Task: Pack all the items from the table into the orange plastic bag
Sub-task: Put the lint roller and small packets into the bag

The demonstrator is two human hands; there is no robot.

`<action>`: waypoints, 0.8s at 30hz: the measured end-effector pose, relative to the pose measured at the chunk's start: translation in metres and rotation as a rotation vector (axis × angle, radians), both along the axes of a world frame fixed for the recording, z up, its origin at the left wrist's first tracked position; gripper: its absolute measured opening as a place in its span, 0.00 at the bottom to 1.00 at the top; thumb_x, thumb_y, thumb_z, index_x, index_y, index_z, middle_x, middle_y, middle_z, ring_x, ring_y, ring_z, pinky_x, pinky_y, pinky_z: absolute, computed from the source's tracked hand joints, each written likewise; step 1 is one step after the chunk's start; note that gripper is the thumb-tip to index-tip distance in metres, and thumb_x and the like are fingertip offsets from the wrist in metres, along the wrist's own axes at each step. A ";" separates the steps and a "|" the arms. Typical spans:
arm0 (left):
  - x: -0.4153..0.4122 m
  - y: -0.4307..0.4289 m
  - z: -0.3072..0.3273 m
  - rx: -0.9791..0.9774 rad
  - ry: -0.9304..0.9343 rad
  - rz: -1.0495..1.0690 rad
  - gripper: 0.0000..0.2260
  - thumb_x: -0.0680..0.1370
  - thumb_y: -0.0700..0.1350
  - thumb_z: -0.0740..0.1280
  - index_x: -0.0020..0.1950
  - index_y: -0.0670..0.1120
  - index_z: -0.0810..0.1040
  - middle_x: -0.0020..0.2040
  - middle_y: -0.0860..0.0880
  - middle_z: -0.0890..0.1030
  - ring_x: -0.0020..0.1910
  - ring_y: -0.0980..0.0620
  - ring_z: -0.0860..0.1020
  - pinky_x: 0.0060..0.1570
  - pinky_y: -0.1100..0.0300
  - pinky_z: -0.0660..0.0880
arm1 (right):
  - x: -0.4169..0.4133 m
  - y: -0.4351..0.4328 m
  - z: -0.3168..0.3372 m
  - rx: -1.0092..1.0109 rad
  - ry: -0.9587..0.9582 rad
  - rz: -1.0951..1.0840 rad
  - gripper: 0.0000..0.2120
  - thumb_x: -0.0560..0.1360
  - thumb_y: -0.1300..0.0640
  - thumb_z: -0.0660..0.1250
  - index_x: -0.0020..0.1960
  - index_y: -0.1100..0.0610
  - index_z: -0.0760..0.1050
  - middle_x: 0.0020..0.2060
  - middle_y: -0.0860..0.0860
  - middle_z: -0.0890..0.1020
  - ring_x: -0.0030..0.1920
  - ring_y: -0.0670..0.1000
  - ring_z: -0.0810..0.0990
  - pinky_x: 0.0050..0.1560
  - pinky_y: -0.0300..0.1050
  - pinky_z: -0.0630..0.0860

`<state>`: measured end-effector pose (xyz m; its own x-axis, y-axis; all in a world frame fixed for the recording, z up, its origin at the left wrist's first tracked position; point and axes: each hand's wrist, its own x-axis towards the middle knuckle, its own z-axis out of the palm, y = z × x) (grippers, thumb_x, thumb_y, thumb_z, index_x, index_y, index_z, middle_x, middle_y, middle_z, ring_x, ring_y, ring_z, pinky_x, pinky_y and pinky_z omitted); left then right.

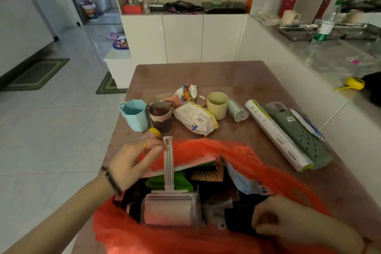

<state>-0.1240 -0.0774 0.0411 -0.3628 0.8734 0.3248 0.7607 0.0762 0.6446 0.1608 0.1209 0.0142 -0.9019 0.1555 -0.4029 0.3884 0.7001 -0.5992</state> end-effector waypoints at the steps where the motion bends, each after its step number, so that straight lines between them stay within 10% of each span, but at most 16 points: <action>1: -0.001 0.016 0.002 0.016 -0.074 0.015 0.12 0.76 0.60 0.54 0.47 0.59 0.76 0.40 0.64 0.81 0.42 0.67 0.78 0.43 0.77 0.71 | -0.014 0.010 0.010 -0.124 0.036 -0.017 0.05 0.71 0.48 0.68 0.45 0.47 0.80 0.37 0.40 0.83 0.39 0.38 0.81 0.41 0.30 0.73; 6: -0.024 0.119 0.006 0.024 -0.898 0.208 0.13 0.80 0.51 0.53 0.56 0.47 0.74 0.48 0.48 0.80 0.42 0.57 0.79 0.42 0.63 0.78 | -0.122 0.070 0.026 -0.391 0.467 -0.533 0.10 0.69 0.54 0.72 0.51 0.50 0.79 0.44 0.52 0.85 0.45 0.51 0.83 0.46 0.44 0.81; 9: -0.041 0.173 -0.001 -0.053 -1.299 0.343 0.20 0.79 0.57 0.52 0.66 0.47 0.68 0.60 0.45 0.75 0.56 0.45 0.75 0.52 0.52 0.73 | -0.192 0.102 0.000 -0.254 0.360 -0.597 0.26 0.68 0.55 0.74 0.64 0.56 0.70 0.55 0.49 0.77 0.57 0.51 0.77 0.53 0.43 0.73; 16: -0.058 0.214 -0.034 -0.100 -1.581 0.698 0.26 0.78 0.56 0.54 0.69 0.41 0.63 0.70 0.37 0.66 0.66 0.39 0.68 0.55 0.48 0.70 | -0.259 0.118 -0.090 0.058 0.008 -0.553 0.48 0.62 0.46 0.75 0.72 0.54 0.51 0.68 0.60 0.64 0.68 0.61 0.64 0.66 0.56 0.67; 20: -0.055 0.209 -0.031 -0.085 -1.645 0.691 0.24 0.79 0.52 0.56 0.69 0.39 0.64 0.69 0.36 0.67 0.57 0.38 0.73 0.47 0.50 0.69 | -0.262 0.116 -0.099 0.137 0.089 -0.573 0.41 0.64 0.46 0.73 0.68 0.56 0.54 0.63 0.61 0.67 0.63 0.62 0.69 0.59 0.55 0.72; 24: -0.056 0.204 -0.025 -0.030 -1.703 0.697 0.26 0.78 0.51 0.58 0.71 0.38 0.60 0.71 0.34 0.62 0.69 0.36 0.63 0.59 0.43 0.67 | -0.262 0.122 -0.079 -0.050 0.317 -0.676 0.24 0.67 0.56 0.69 0.60 0.61 0.67 0.54 0.58 0.77 0.54 0.58 0.77 0.49 0.47 0.75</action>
<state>-0.1801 0.1268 0.0164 -0.4976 0.4363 -0.7497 -0.8088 0.0789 0.5827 -0.1014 0.2431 -0.0644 -0.6902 0.7057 -0.1603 0.5275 0.3390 -0.7790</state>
